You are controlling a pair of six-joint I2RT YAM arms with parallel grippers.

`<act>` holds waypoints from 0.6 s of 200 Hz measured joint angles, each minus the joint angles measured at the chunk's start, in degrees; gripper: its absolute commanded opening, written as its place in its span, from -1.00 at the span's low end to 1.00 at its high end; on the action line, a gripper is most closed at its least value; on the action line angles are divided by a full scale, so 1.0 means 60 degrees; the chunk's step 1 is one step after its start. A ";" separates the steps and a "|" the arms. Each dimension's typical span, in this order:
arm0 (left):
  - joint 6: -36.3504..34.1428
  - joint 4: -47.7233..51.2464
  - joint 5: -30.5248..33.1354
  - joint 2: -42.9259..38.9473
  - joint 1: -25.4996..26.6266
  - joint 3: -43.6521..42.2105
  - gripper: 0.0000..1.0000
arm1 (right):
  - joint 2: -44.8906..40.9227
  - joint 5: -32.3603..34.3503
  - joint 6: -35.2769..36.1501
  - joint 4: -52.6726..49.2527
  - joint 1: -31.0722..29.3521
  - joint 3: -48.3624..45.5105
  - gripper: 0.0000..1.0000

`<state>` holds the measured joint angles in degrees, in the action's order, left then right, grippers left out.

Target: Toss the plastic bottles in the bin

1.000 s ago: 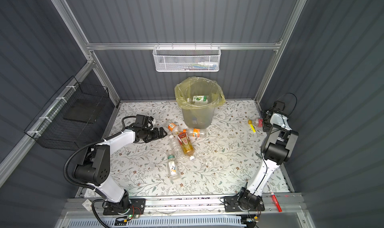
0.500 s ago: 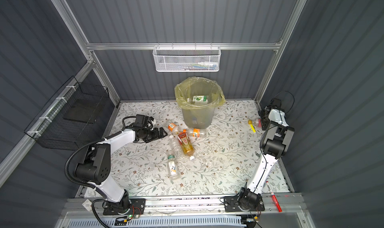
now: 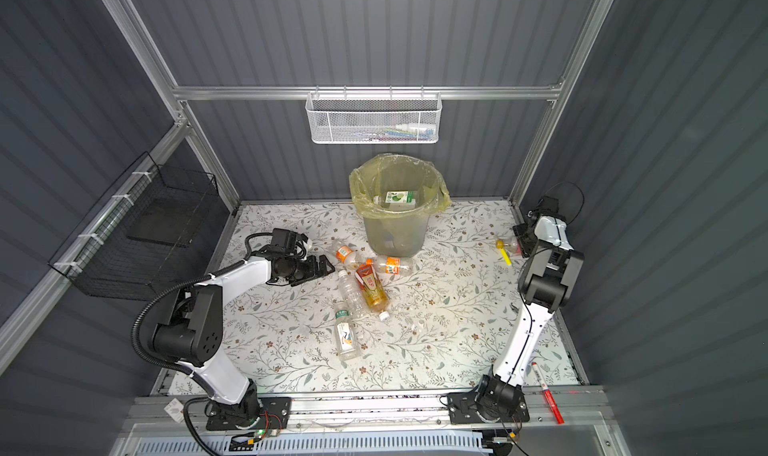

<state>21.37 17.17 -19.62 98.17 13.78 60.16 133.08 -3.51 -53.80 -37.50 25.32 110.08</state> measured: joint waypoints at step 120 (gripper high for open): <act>0.0011 -0.0102 -0.0011 -0.0514 0.0000 -0.0262 0.99 | -0.2747 -0.0965 0.0699 0.1887 0.0135 -0.2404 0.12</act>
<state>21.43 16.56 -19.68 95.09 13.78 58.59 116.60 -9.30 -49.60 -26.17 26.13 95.66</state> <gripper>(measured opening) 0.997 0.594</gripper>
